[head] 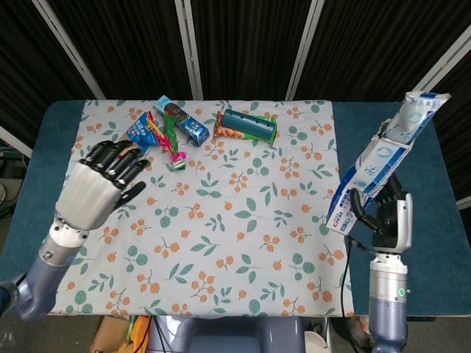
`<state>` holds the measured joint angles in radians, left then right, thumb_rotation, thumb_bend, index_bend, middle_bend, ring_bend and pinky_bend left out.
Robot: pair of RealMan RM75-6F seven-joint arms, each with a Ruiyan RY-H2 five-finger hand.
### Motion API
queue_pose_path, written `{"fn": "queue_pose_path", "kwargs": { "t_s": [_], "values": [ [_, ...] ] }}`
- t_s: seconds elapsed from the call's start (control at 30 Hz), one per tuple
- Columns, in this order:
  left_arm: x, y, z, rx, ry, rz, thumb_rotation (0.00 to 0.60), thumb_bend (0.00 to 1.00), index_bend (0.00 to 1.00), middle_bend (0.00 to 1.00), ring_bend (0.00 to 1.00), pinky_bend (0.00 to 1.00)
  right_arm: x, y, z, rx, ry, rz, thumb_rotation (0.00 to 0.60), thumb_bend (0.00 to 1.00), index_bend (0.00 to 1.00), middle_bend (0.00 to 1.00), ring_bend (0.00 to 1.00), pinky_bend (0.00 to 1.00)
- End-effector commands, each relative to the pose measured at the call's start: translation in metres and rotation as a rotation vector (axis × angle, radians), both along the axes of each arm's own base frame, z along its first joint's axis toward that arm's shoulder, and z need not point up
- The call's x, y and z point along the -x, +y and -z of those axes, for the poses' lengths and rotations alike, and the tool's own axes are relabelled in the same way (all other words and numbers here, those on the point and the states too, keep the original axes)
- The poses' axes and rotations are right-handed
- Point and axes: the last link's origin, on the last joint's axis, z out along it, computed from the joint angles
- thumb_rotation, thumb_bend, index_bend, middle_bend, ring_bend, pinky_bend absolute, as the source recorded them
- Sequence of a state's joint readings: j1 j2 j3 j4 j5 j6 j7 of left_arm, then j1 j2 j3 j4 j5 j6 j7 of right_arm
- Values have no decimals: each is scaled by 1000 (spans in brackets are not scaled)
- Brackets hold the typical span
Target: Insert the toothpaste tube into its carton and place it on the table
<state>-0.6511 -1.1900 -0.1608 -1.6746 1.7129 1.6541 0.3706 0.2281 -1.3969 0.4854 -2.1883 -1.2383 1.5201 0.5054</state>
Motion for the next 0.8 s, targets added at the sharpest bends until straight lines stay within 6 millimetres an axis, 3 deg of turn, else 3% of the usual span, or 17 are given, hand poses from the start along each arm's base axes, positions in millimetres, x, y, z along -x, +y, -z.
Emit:
{"fn": "queue_pose_path", "kwargs": {
  "t_s": [0.03, 0.17, 0.3, 0.47, 0.57, 0.7, 0.8],
  "values": [
    [65, -26, 3, 55, -37, -169, 600, 34, 395, 390, 326, 403, 0, 0, -9, 34, 2, -15, 600, 466, 462, 528, 507, 471],
    [125, -62, 24, 148, -66, -375, 600, 34, 382, 369, 323, 403, 6, 4, -20, 97, 30, -30, 600, 466, 462, 528, 507, 471],
    [157, -86, 44, 222, -83, -477, 600, 34, 374, 356, 312, 403, 8, 10, -25, 141, -13, -47, 600, 466, 462, 528, 507, 471],
    [167, -96, 55, 274, -79, -504, 600, 35, 367, 347, 300, 402, 2, 15, -40, 215, -44, -82, 600, 466, 456, 528, 505, 471],
    [167, -97, 58, 286, -95, -512, 600, 35, 362, 345, 300, 402, 0, 17, -46, 245, -30, -92, 600, 466, 380, 512, 451, 453],
    [167, -98, 59, 295, -109, -525, 600, 36, 356, 343, 300, 402, 2, 17, -47, 242, -6, -87, 600, 466, 241, 421, 345, 383],
    [167, -98, 58, 295, -118, -532, 600, 35, 353, 342, 300, 402, 4, 17, -46, 227, -11, -78, 600, 466, 248, 411, 356, 380]
  ]
}}
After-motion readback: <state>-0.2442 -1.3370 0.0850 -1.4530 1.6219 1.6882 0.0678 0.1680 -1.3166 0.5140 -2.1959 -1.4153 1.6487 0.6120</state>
